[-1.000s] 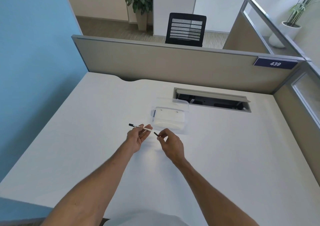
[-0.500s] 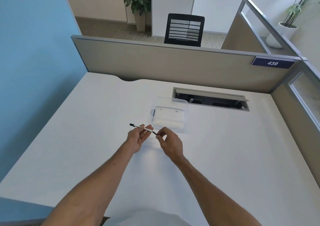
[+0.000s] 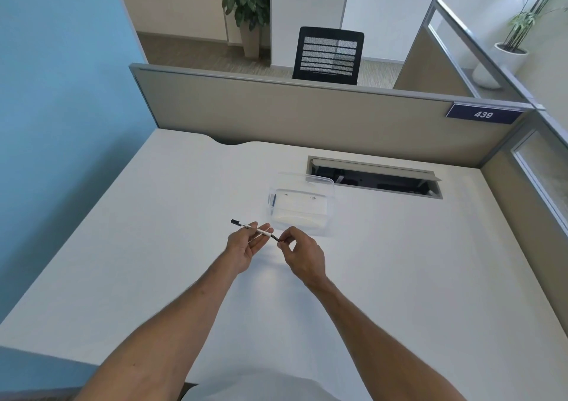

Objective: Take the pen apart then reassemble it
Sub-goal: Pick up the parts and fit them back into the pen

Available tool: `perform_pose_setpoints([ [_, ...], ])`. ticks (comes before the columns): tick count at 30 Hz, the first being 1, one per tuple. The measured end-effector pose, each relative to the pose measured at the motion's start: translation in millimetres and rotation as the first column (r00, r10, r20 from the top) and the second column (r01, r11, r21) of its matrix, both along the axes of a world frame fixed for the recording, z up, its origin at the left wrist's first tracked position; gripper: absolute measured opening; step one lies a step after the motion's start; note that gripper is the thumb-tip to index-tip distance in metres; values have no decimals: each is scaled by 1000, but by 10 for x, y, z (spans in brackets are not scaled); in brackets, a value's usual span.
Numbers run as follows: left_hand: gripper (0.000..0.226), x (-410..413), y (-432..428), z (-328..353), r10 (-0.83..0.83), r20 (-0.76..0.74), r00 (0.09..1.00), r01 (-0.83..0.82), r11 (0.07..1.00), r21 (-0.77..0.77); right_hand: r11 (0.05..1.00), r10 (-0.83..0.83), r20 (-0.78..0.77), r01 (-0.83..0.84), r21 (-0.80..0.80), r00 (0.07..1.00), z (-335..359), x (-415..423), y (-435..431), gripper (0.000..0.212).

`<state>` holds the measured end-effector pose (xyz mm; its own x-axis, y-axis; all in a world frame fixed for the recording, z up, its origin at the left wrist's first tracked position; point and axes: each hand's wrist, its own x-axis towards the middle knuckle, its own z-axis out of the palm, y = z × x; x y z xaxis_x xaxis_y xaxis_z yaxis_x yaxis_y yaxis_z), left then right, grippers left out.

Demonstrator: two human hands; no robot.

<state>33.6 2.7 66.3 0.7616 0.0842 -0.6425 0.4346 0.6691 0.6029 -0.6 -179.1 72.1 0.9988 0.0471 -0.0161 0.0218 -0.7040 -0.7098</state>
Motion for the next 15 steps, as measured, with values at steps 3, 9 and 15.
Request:
perform_pose_setpoints([
  [3,17,-4,1,13,-12,3,1000,12,1000,10,1000,-3,9,3,-9,1000,5,1,0,6],
  [9,10,-11,7,14,-36,-7,999,36,999,26,1000,-14,30,14,-12,999,17,11,-21,5],
  [15,7,-55,15,10,-51,-15,999,51,998,32,1000,-24,1,24,-15,1000,4,4,-6,12],
])
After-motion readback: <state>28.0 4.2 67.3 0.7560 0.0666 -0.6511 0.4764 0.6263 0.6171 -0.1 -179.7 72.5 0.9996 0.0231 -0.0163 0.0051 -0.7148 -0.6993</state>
